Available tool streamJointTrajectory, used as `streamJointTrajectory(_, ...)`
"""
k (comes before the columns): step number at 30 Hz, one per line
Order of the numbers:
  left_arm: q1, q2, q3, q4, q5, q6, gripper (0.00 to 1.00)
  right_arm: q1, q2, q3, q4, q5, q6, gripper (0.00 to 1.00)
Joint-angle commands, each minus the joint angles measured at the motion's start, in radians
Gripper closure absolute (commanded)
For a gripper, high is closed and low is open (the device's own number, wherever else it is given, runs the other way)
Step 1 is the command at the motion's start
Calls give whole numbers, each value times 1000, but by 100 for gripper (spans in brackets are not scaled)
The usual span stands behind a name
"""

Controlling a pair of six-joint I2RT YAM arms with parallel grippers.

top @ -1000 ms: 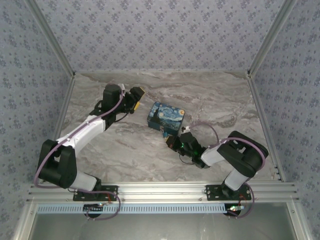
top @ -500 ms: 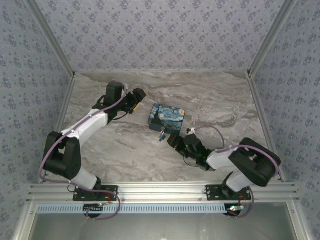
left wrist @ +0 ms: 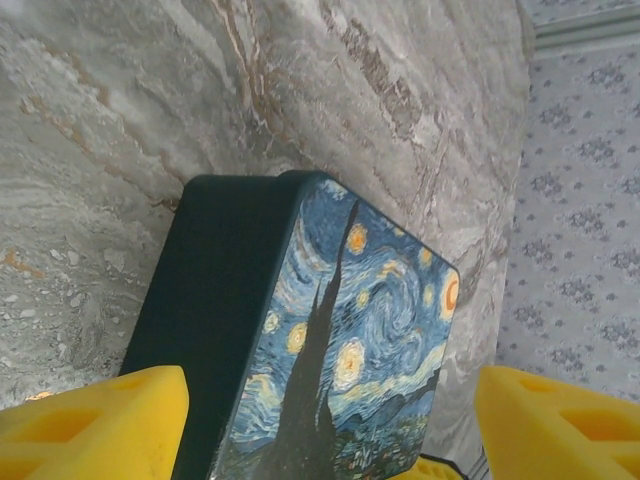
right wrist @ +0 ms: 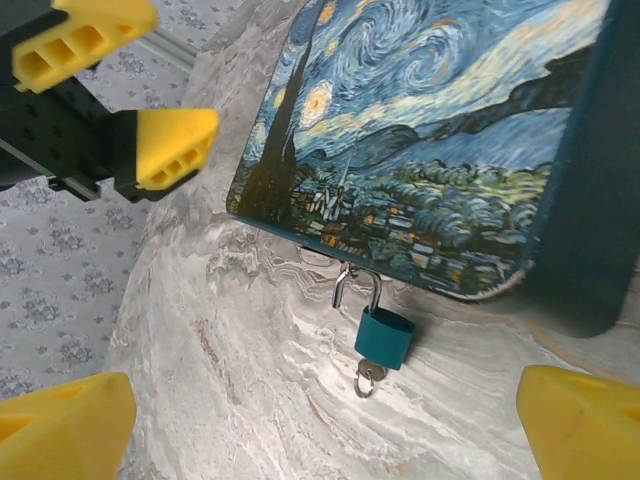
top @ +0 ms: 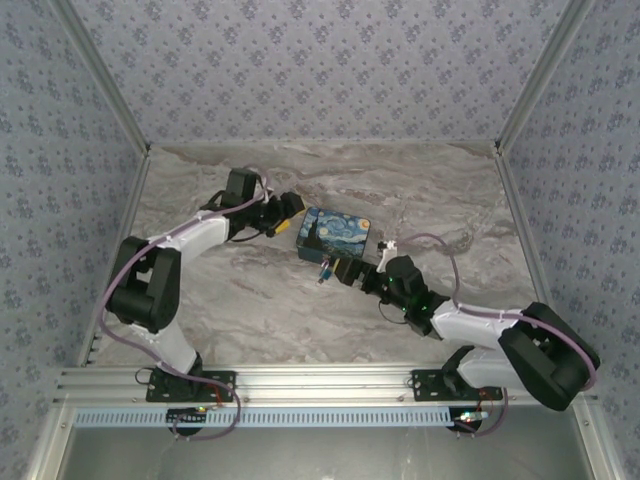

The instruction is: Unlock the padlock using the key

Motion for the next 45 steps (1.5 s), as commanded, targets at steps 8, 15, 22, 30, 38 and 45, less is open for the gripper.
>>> streamJointTrajectory(8,-12,38,-40,88,95,4,26,-94,138,75,110,-159,-8,1)
streamJointTrajectory(15,-13,14,-81,125,81,-6,26,-128,232,147,135,-252,16,4)
streamJointTrajectory(22,-19,20,-80,139,111,1,26,-199,285,195,128,-273,-21,4)
streamJointTrajectory(30,-56,11,-90,146,120,-8,26,-281,296,226,71,-288,-114,4)
streamJointTrajectory(38,-72,-18,-127,167,83,-30,27,-287,169,77,55,-252,-202,9)
streamJointTrajectory(45,-39,-61,-126,107,-30,8,25,-189,187,41,142,-262,-254,14)
